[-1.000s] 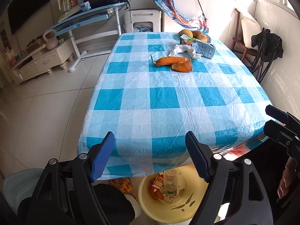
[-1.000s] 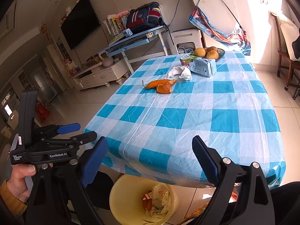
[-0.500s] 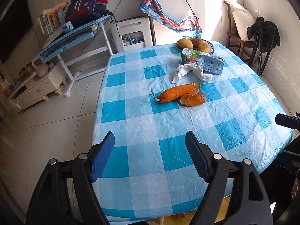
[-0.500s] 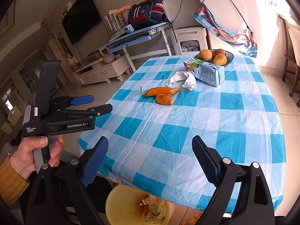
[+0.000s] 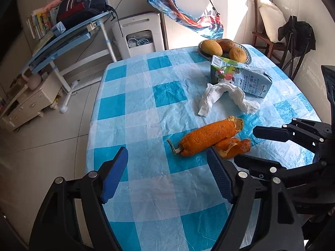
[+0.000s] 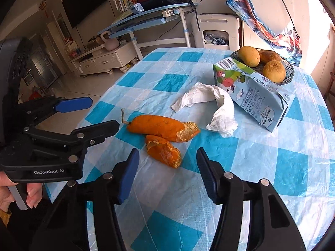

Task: Collect trash

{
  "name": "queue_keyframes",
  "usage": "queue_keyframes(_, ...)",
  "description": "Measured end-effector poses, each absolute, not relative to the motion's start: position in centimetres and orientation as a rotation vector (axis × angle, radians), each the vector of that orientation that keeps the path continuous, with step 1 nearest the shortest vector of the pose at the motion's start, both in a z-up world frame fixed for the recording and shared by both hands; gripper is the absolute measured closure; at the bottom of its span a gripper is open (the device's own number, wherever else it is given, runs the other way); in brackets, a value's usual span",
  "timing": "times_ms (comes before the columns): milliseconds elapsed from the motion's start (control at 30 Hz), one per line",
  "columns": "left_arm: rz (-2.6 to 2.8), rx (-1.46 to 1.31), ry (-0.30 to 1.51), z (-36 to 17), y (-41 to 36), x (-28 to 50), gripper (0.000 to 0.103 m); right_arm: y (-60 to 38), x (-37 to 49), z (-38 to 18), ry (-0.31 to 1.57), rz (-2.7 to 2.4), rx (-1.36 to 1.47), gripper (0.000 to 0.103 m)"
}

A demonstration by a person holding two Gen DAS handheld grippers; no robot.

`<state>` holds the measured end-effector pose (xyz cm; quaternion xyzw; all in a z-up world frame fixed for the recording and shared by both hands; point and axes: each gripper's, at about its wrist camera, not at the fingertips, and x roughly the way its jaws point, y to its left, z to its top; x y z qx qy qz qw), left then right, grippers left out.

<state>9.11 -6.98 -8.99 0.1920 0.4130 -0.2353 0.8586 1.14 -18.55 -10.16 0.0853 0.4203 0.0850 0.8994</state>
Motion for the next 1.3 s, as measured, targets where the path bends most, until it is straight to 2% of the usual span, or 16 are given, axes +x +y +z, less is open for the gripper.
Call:
queue_keyframes(33,-0.491,0.419,0.867,-9.2,-7.3,9.4,0.031,-18.5,1.4,-10.5,0.879,0.181,0.176,0.053)
queue_keyframes(100,-0.506,0.411,0.884,-9.4,-7.6,9.9,0.031,-18.4,1.5,-10.8,0.904,0.202,0.177,0.07)
queue_keyframes(267,-0.538,0.453,0.889,-10.1,-8.9,10.2,0.031,-18.3,0.5,-10.6,0.915,0.221,0.137,0.083)
queue_keyframes(667,-0.622,0.549,0.915,-12.7,-12.9,10.4,0.031,-21.8,-3.5,-10.3,0.934,0.155,0.227,0.085)
queue_keyframes(767,-0.63,0.53,0.927,-12.7,-12.9,10.4,0.033,-22.0,-3.2,-10.4,0.934,0.156,0.241,0.084)
queue_keyframes(833,-0.638,0.514,0.939,-12.7,-12.7,10.5,0.042,-22.1,-3.0,-10.3,0.924,0.153,0.246,0.076)
queue_keyframes(867,-0.64,0.507,0.943,-12.7,-12.6,10.5,0.044,-22.2,-3.0,-10.2,0.917,0.152,0.251,0.065)
queue_keyframes(900,-0.642,0.502,0.947,-12.6,-12.6,10.5,0.047,-22.2,-3.0,-10.2,0.908,0.149,0.255,0.061)
queue_keyframes(967,-0.646,0.49,0.953,-12.6,-12.5,10.6,0.052,-22.3,-3.1,-10.1,0.892,0.151,0.26,0.059)
queue_keyframes(1067,-0.653,0.467,0.971,-12.6,-12.3,10.6,0.065,-22.5,-3.1,-9.9,0.869,0.141,0.258,0.054)
queue_keyframes(1100,-0.658,0.456,0.98,-12.6,-12.2,10.6,0.075,-22.6,-3.0,-9.8,0.862,0.137,0.262,0.053)
queue_keyframes(1133,-0.652,0.451,0.987,-12.5,-12.0,10.7,0.078,-22.7,-2.9,-9.8,0.851,0.133,0.266,0.053)
queue_keyframes(1200,-0.638,0.444,0.994,-12.5,-11.7,10.6,0.079,-23.0,-2.4,-9.4,0.825,0.122,0.267,0.047)
queue_keyframes(1300,-0.626,0.395,1.023,-12.3,-10.8,11.1,0.079,-23.2,-0.8,-8.9,0.8,0.113,0.274,0.046)
